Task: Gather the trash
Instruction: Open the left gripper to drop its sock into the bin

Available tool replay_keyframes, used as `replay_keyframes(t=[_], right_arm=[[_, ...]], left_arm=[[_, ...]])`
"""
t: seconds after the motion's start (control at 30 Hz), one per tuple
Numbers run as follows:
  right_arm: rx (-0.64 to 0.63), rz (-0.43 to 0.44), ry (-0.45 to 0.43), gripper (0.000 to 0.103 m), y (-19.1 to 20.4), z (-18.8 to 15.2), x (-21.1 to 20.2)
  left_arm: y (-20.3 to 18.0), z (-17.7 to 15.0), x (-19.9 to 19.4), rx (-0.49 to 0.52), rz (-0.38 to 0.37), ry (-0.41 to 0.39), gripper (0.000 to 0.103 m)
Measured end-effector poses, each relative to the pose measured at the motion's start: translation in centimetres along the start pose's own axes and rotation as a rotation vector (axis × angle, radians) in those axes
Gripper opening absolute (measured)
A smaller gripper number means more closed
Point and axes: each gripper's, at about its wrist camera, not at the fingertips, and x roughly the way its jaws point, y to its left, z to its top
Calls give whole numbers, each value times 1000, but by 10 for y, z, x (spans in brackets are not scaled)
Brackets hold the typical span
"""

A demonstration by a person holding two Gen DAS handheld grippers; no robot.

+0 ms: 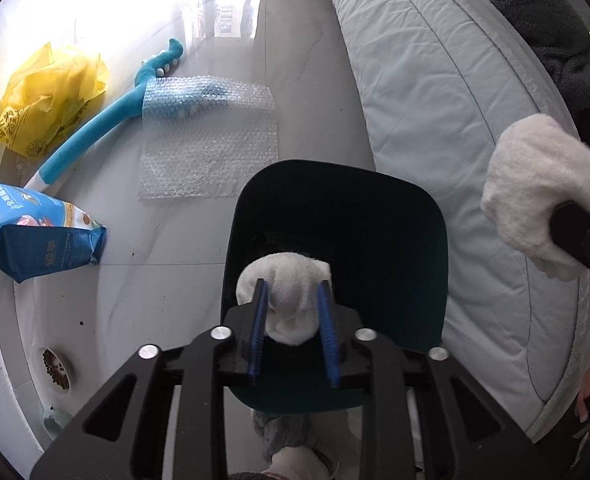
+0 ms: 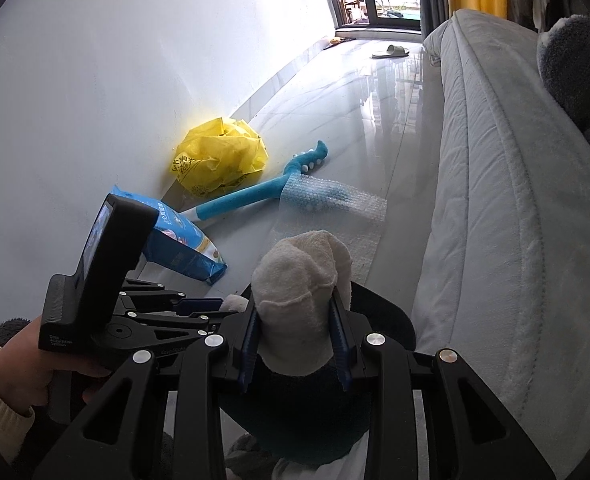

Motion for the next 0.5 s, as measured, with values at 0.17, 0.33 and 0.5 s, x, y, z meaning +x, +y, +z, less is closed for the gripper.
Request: replay_keyframes(t=[0.17,0.33,0.5], right_arm=[[8,-2,46,32,1,-5,16],[5,-13,83,32,3,-10,29],[-1,-35,123,32,3,-17,43]], left_arm=[[4,-2,-15,9,-14,-57,50],[4,2,-36,19,-5,-152,55],[-5,6,-70,74,73,-323,63]])
